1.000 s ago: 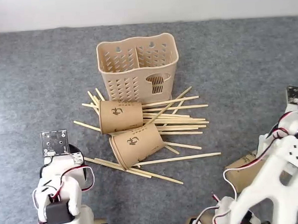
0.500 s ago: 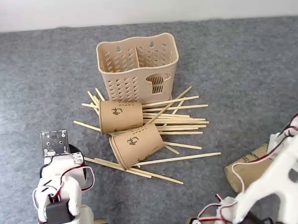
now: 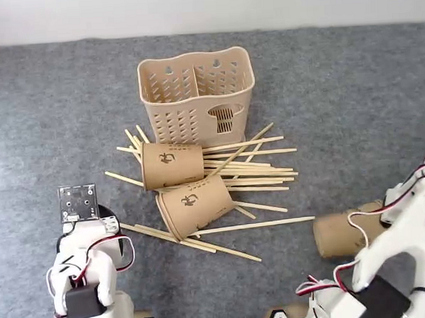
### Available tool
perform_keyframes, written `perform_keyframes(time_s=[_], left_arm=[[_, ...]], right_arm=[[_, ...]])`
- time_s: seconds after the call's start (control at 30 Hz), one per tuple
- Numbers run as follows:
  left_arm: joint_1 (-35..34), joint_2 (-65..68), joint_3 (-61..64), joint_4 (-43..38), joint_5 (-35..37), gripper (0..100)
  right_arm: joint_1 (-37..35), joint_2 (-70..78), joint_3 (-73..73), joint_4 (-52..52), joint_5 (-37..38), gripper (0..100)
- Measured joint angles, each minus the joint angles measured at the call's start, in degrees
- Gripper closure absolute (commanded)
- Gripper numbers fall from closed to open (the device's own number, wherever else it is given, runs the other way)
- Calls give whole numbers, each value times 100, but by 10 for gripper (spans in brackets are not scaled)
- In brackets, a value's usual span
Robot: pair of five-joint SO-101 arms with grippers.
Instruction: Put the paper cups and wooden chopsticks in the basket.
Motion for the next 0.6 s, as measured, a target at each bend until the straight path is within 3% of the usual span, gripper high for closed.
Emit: perform_keyframes(time_s=[0.27, 0.43, 0.6], left_arm=[[0, 0, 0, 0, 0, 985], [0, 0, 0, 0, 0, 985], [0, 0, 0, 0, 0, 985]], right_arm=[[0, 18, -132, 167, 0, 956], [-26, 35, -185, 360, -18, 882], [-26, 35, -185, 431, -18, 881]])
